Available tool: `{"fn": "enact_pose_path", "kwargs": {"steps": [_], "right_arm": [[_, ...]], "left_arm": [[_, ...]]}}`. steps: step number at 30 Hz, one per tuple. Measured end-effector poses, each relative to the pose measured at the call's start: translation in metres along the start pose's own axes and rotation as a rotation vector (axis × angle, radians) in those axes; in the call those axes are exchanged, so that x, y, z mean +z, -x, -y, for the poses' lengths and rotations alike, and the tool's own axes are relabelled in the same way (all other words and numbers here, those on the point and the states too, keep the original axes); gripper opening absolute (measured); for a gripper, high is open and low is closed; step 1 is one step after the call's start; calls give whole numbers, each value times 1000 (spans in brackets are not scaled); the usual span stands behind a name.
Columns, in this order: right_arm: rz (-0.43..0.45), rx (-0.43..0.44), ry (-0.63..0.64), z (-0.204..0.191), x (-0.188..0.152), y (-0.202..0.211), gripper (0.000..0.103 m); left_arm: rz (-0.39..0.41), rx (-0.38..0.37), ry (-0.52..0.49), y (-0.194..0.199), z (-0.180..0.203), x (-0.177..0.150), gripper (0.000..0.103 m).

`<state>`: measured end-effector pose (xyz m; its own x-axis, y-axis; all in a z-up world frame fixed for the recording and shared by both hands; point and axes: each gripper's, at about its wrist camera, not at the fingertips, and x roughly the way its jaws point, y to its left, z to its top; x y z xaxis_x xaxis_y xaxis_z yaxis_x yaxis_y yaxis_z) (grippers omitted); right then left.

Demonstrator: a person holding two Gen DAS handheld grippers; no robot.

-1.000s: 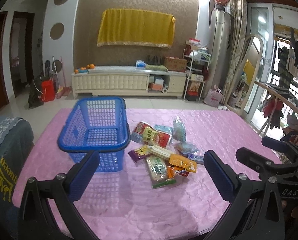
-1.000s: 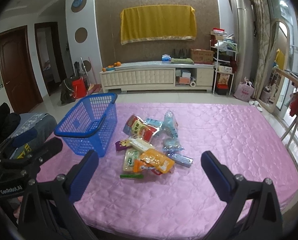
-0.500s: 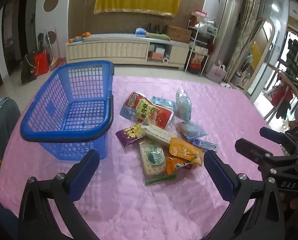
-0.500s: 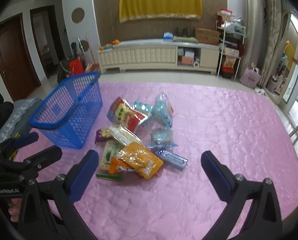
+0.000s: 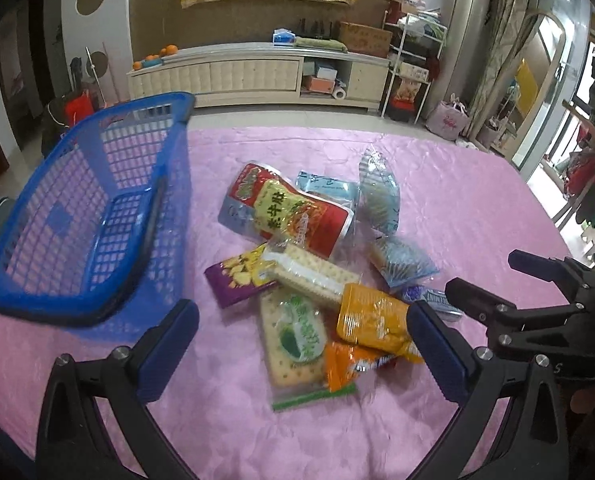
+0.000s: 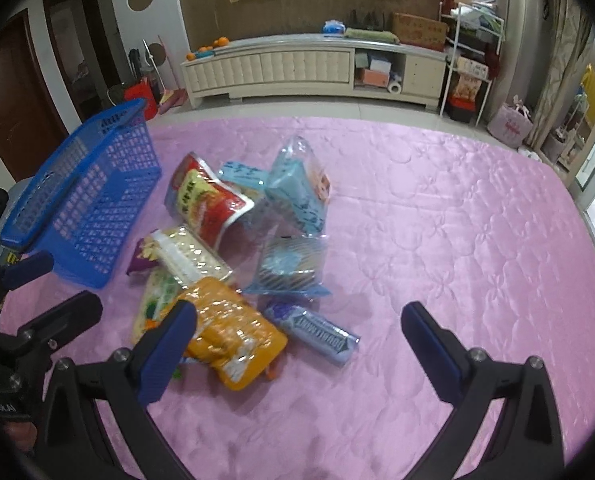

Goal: Organize snacks
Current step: 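Grasp the clear blue-striped bag with the right tool while the left tool approaches the pile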

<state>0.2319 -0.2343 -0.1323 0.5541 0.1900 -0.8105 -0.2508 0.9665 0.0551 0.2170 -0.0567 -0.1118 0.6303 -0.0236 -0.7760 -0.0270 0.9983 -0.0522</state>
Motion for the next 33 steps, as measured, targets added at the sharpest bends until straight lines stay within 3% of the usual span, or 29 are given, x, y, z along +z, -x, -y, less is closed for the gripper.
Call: {"fn": "enact_pose_path", "kwargs": {"steps": [17, 24, 27, 28, 33], "right_arm": [[-87, -20, 42, 13, 26, -57, 102], [-148, 60, 110, 9, 28, -80, 95], [-185, 145, 111, 7, 26, -93, 80], [-191, 167, 108, 8, 24, -95, 66], [-138, 170, 152, 10, 22, -80, 62]], "left_arm": [[-38, 93, -62, -36, 24, 27, 103], [-51, 86, -54, -41, 26, 25, 103], [-66, 87, -50, -46, 27, 23, 103], [-75, 87, -42, -48, 27, 23, 103], [-92, 78, 6, -52, 24, 23, 103]]}}
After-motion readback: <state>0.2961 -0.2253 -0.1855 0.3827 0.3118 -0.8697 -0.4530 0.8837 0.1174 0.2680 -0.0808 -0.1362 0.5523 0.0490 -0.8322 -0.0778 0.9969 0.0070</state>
